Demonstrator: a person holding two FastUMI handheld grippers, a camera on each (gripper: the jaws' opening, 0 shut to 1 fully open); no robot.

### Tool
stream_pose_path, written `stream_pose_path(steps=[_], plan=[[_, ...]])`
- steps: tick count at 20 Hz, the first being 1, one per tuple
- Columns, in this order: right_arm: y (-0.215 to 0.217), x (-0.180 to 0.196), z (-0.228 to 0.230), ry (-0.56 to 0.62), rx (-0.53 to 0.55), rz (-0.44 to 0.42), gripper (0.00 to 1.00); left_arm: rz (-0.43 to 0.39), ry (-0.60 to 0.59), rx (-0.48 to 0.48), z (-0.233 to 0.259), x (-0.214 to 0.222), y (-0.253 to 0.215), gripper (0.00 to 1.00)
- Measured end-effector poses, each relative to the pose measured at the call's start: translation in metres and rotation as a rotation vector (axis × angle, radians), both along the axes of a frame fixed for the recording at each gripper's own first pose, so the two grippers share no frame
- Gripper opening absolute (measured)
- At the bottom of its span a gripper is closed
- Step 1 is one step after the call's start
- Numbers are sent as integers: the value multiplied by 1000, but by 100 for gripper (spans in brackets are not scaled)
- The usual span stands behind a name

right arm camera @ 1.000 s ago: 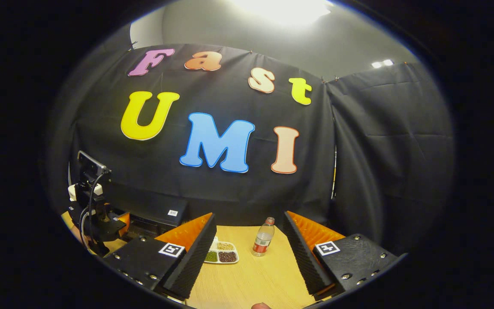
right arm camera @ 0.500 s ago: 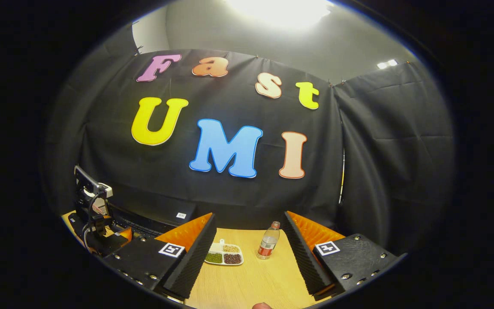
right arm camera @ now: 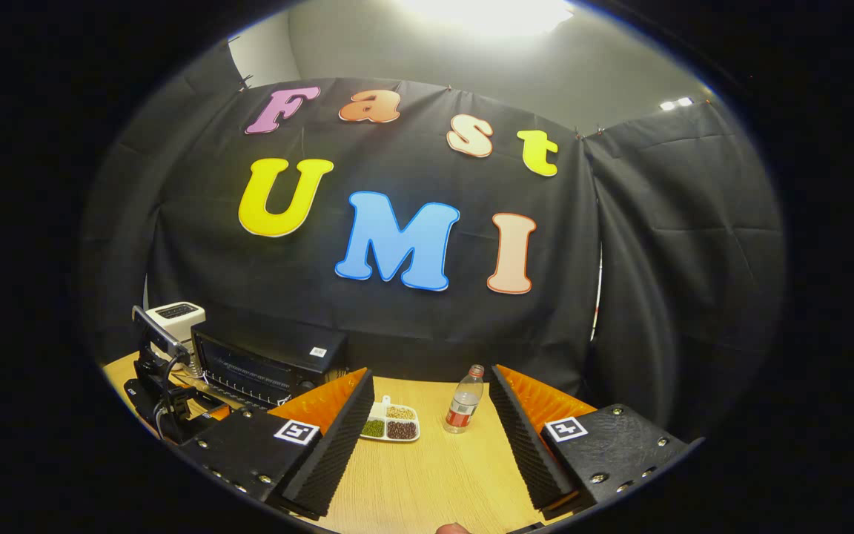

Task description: Open the electric oven with the left hand, put the food in, and close the electric oven.

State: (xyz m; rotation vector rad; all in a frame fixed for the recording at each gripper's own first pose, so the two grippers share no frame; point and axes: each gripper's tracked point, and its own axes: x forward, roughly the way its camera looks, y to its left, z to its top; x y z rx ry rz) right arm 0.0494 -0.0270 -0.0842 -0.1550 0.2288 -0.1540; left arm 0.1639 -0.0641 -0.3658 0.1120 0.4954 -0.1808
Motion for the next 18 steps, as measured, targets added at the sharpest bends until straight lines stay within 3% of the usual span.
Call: stream_pose_path(steps=[1, 2, 4, 5, 7, 9, 16, 17, 18], plan=[[0, -1, -6, 19, 7, 4, 95, 6, 16, -3, -9, -7, 0, 99], [1, -3, -12, 39, 16, 10, 95, 10, 38, -2, -17, -12, 1, 92], [6, -4, -19, 66, 45, 25, 95, 22, 81, 15, -34, -24, 7, 95], [9, -4, -21, 76, 66, 35, 95, 28, 93, 24, -36, -31, 12, 92], [18, -3, -29, 95, 107, 63, 95, 40, 66, 15, -23, -38, 21, 95], [29, -3, -44, 137, 152, 93, 95, 55, 34, 10, 0, -45, 32, 99], [84, -13, -103, 356, 394, 271, 96, 99, -188, -16, 137, -57, 69, 91], [91, -16, -111, 390, 423, 300, 97, 100, -216, -18, 154, -60, 72, 99], [100, -19, -122, 437, 450, 332, 97, 101, -238, -17, 171, -63, 75, 99]])
